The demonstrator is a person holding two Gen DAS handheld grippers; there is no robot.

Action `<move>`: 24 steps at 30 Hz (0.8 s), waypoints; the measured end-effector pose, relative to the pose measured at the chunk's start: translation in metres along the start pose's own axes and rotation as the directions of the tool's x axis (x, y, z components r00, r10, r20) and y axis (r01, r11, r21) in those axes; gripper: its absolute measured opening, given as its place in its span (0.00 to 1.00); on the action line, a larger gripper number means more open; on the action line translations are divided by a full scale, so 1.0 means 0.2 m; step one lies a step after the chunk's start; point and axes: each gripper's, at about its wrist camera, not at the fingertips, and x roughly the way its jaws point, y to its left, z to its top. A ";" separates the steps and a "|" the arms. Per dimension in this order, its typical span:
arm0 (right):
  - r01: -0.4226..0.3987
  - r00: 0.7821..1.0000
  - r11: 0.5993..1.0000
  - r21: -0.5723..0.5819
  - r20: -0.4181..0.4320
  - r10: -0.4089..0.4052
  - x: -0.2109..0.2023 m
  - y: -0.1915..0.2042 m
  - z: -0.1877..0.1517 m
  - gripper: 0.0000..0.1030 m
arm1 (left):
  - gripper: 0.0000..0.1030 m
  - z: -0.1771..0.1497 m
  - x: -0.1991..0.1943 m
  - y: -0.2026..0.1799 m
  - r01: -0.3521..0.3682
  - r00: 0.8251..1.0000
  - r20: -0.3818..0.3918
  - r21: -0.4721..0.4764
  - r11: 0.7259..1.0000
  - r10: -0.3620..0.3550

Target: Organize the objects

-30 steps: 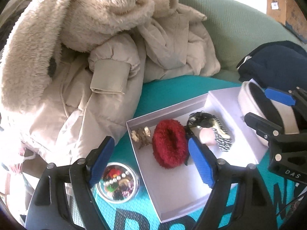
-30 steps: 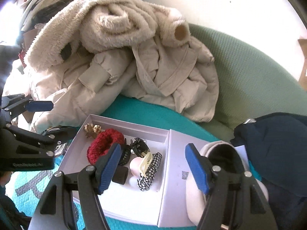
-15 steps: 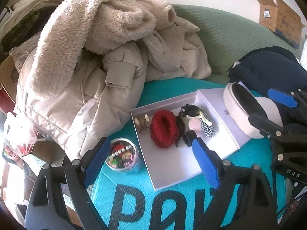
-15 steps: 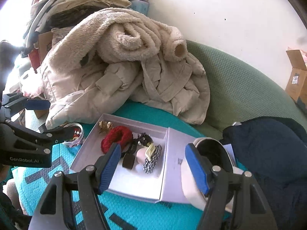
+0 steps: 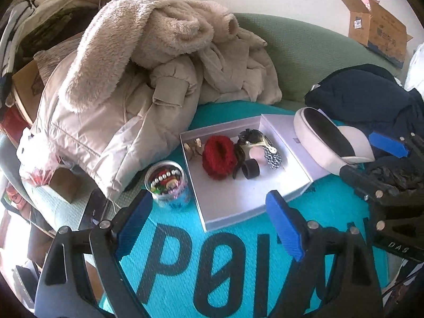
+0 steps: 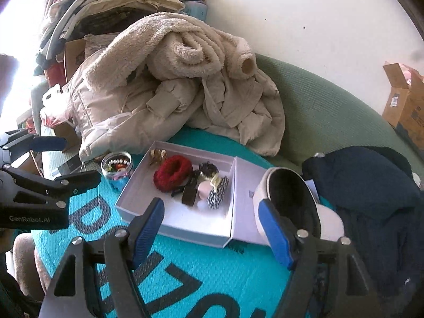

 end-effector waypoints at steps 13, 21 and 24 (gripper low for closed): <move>-0.007 0.998 1.000 0.027 -0.054 0.009 -0.11 0.10 -0.18 0.72 | 0.84 -0.24 -0.11 0.00 -0.008 0.999 -0.046 -0.059 0.998 0.005; -0.027 0.998 0.999 0.022 -0.064 0.028 -0.14 0.15 -0.23 0.72 | 0.84 -0.34 -0.16 -0.02 -0.023 0.998 -0.054 -0.058 0.998 0.020; -0.034 0.997 0.999 0.023 -0.063 0.035 -0.15 0.16 -0.24 0.72 | 0.84 -0.36 -0.17 -0.02 -0.029 0.998 -0.054 -0.054 0.998 0.026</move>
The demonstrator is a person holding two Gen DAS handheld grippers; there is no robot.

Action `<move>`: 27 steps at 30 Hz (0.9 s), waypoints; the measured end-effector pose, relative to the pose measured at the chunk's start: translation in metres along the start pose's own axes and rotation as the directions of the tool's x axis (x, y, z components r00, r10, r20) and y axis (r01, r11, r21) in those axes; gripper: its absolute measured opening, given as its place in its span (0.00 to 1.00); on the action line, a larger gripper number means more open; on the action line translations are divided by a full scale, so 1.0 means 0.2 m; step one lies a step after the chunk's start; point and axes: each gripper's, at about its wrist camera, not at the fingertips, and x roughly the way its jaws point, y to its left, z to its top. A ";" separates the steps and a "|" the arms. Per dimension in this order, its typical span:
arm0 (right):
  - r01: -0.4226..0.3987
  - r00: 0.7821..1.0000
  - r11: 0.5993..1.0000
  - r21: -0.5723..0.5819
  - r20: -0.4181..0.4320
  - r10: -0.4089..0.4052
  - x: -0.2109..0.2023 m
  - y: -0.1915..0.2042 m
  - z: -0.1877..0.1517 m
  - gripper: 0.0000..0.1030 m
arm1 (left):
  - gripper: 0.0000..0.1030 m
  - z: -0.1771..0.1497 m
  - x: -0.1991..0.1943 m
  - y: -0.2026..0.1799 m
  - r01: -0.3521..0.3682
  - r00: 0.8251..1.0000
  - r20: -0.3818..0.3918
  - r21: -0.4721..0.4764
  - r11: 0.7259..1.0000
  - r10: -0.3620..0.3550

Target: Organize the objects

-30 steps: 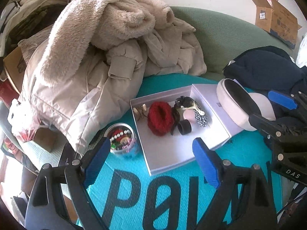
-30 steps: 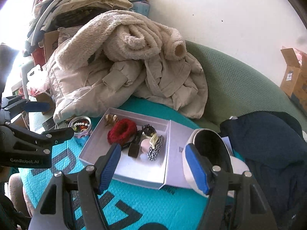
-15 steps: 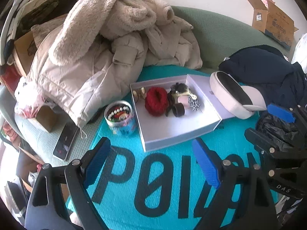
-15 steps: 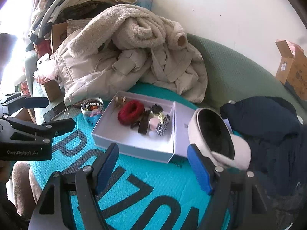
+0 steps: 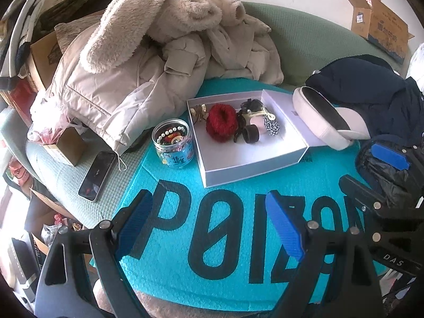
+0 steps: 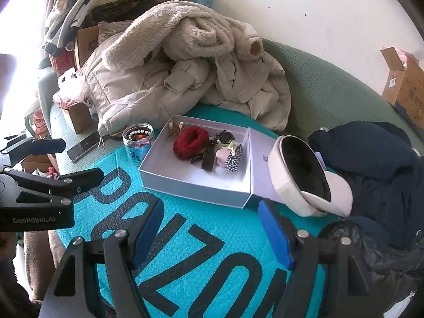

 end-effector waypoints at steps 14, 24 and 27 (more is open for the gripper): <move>-0.002 1.000 1.000 -0.007 -0.004 0.002 -0.02 0.03 -0.03 0.72 | 0.84 -0.06 -0.04 0.04 -0.009 1.000 -0.008 -0.030 0.999 0.009; -0.005 1.000 1.000 0.004 -0.006 0.005 -0.02 0.02 -0.04 0.72 | 0.84 -0.07 -0.05 0.04 -0.007 1.000 -0.014 -0.025 1.000 0.006; -0.005 1.000 1.000 0.003 -0.005 0.005 -0.02 0.02 -0.04 0.72 | 0.84 -0.07 -0.05 0.04 -0.006 1.000 -0.018 -0.022 1.000 0.006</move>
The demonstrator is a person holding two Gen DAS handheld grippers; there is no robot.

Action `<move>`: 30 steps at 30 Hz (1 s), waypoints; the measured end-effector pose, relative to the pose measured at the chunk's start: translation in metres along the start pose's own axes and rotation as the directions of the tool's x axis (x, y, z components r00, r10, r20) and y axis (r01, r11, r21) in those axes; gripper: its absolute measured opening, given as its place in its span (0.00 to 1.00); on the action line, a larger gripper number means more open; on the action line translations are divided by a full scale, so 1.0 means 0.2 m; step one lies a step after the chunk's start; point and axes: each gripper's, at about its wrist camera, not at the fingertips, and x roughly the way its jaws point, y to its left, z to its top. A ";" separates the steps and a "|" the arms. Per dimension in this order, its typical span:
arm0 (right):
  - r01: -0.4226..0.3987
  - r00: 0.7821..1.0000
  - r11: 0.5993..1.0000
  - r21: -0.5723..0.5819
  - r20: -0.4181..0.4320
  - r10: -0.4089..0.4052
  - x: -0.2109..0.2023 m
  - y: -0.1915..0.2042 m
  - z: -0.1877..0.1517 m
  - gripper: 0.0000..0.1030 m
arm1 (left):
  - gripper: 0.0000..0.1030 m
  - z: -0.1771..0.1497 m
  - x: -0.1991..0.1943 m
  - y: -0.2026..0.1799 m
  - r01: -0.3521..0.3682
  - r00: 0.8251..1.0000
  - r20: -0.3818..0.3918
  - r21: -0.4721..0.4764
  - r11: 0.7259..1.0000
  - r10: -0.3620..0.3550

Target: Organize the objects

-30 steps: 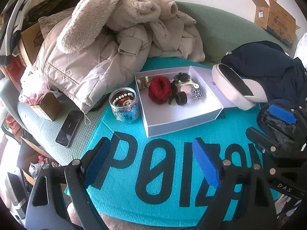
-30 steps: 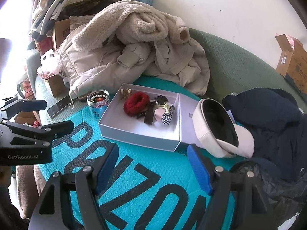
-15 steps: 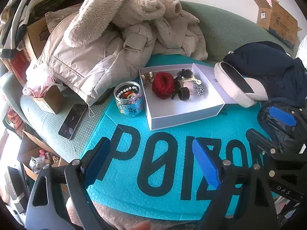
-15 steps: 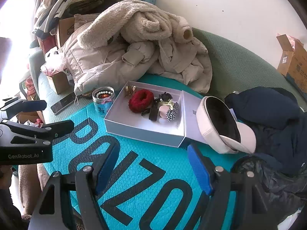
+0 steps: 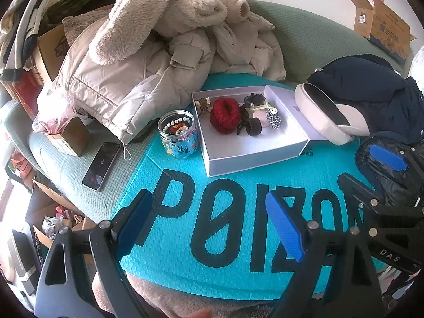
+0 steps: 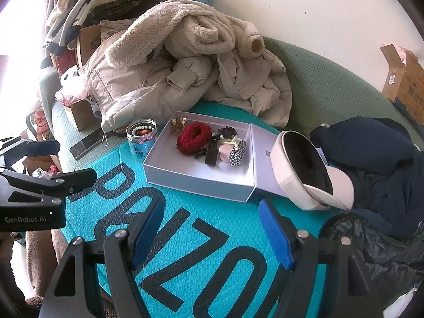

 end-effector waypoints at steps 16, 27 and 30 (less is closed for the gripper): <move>-0.002 1.000 1.000 0.000 -0.006 0.002 0.01 0.00 -0.01 0.72 | 0.84 -0.01 0.01 0.01 -0.004 1.000 -0.012 0.003 1.000 0.004; -0.004 1.000 1.000 -0.004 -0.017 0.004 0.03 0.01 -0.01 0.72 | 0.84 -0.01 0.02 0.01 -0.005 1.000 -0.021 0.005 1.000 0.005; -0.004 1.000 1.000 -0.002 -0.022 0.004 0.03 0.01 -0.01 0.72 | 0.84 -0.02 0.03 0.01 -0.005 1.000 -0.029 0.005 1.000 0.005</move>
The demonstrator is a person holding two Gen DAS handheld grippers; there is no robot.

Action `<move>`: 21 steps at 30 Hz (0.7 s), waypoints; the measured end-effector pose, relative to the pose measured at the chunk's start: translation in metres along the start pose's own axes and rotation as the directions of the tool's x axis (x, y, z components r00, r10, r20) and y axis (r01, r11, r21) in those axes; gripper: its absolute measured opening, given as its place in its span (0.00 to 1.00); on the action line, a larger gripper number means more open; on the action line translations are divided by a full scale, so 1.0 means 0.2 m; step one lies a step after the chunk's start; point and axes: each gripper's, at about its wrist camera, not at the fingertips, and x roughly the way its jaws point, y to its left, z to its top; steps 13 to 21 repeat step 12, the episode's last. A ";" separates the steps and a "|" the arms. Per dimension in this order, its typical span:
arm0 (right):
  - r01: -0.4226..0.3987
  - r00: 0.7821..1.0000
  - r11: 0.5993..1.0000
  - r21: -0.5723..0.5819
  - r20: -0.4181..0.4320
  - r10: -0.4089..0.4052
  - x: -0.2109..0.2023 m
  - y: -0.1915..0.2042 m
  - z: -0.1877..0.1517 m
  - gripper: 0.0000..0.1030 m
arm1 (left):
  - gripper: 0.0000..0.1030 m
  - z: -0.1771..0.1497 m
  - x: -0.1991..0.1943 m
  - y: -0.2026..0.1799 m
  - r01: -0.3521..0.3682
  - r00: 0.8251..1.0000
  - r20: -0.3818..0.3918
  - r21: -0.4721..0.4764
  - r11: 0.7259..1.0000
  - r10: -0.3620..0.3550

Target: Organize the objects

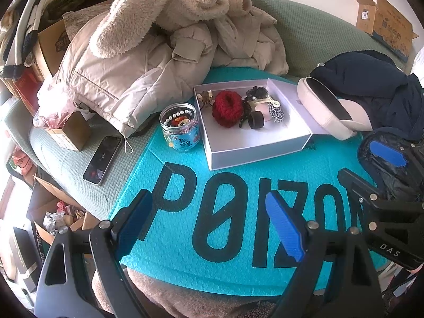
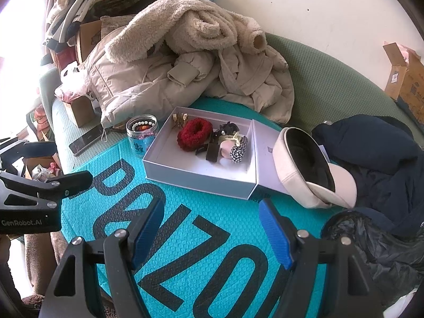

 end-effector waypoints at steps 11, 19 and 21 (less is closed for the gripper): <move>-0.004 1.000 1.000 0.010 -0.031 0.005 0.06 -0.02 -0.02 0.72 | 0.84 -0.02 0.05 0.01 -0.008 1.000 -0.016 0.001 1.000 0.008; -0.004 0.999 1.000 0.012 -0.035 0.005 0.07 -0.02 -0.02 0.72 | 0.84 -0.02 0.07 0.00 -0.006 1.000 -0.018 0.002 1.000 0.006; -0.004 0.999 1.000 0.012 -0.035 0.005 0.07 -0.02 -0.02 0.72 | 0.84 -0.02 0.07 0.00 -0.006 1.000 -0.018 0.002 1.000 0.006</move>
